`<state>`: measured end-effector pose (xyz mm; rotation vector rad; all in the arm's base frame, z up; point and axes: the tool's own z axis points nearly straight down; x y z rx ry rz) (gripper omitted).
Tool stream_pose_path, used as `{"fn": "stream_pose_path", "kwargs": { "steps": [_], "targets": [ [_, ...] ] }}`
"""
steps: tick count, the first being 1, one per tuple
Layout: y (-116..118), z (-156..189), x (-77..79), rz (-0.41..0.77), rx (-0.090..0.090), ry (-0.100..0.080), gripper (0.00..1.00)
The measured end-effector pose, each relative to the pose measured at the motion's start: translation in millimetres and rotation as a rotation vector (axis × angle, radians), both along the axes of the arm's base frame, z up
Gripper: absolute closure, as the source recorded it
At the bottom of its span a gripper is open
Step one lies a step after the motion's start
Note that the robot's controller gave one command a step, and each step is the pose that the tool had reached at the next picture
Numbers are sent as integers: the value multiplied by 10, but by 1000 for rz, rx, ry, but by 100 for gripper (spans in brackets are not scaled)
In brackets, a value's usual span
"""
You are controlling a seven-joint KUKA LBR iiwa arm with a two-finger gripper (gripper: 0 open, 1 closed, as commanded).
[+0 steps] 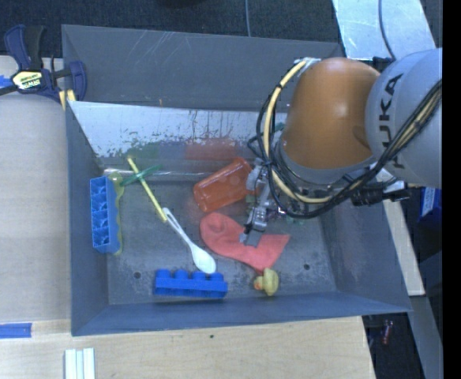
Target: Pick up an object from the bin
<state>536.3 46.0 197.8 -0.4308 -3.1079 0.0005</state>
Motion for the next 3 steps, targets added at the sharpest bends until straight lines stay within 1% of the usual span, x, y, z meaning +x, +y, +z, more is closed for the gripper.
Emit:
{"fn": "stream_pose_path", "kwargs": {
  "steps": [1, 2, 3],
  "targets": [
    [-155, -348, -118, 79, 0, -12, 0],
    [-808, -611, -169, 68, 0, -12, 0],
    [-952, -736, -129, 74, -1, -9, 0]
  ]
}}
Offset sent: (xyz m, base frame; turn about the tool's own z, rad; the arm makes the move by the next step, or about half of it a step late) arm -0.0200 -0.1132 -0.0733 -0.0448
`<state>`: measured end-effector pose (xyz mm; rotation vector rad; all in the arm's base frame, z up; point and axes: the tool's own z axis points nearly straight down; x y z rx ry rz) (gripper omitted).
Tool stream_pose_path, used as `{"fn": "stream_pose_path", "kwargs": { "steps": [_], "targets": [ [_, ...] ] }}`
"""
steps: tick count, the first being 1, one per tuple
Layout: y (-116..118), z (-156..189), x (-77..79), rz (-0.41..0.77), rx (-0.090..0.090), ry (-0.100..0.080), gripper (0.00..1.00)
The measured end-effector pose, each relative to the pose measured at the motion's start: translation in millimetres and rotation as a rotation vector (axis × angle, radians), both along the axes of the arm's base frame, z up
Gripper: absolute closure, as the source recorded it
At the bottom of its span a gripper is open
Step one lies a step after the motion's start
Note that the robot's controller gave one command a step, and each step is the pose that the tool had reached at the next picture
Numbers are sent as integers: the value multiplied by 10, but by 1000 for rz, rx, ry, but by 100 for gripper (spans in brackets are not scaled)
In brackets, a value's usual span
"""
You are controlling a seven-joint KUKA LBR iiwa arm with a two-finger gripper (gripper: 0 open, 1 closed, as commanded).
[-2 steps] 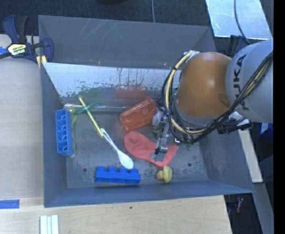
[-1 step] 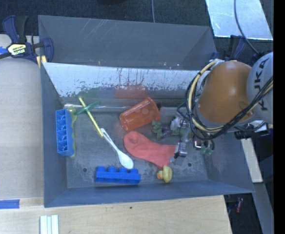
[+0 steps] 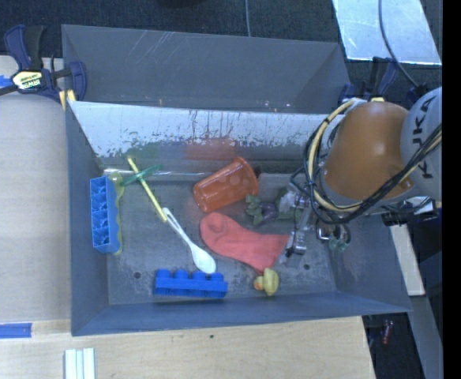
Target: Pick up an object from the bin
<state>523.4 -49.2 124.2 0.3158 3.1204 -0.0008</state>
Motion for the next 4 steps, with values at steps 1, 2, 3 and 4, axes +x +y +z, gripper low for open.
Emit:
{"fn": "stream_pose_path", "kwargs": {
  "steps": [1, 2, 3, 4],
  "targets": [
    [39, -264, -124, -159, 1, -4, 0],
    [262, -398, -143, -197, 3, -6, 0],
    [84, -529, -160, -116, 0, -3, 100],
    [84, -525, -160, -117, 0, -4, 100]
  ]
}}
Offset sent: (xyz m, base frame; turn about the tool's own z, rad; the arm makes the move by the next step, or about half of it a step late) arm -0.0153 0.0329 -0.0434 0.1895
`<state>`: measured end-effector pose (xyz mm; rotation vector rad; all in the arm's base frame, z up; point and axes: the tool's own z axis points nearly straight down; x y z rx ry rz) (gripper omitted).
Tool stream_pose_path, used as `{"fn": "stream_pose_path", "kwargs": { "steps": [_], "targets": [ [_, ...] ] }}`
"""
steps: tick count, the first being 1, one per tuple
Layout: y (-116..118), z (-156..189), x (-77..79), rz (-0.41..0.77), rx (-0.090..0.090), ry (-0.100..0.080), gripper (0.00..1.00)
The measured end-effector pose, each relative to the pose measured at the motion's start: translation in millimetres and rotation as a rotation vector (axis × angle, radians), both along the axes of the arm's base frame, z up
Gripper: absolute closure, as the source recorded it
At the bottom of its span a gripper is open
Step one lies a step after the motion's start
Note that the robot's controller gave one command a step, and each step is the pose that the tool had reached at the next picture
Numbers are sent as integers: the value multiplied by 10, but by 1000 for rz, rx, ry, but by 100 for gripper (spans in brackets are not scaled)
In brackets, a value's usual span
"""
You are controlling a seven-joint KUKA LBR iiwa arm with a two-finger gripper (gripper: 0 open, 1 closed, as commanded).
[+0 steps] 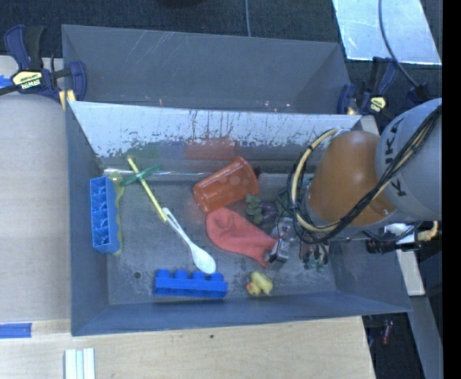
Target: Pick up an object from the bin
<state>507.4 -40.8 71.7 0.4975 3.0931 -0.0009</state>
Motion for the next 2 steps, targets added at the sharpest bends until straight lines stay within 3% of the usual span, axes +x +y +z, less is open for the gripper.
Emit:
{"fn": "stream_pose_path", "kwargs": {
  "steps": [1, 2],
  "targets": [
    [57, 679, 73, -11, 0, 3, 100],
    [186, 1434, 44, -7, 0, 6, 100]
  ]
}}
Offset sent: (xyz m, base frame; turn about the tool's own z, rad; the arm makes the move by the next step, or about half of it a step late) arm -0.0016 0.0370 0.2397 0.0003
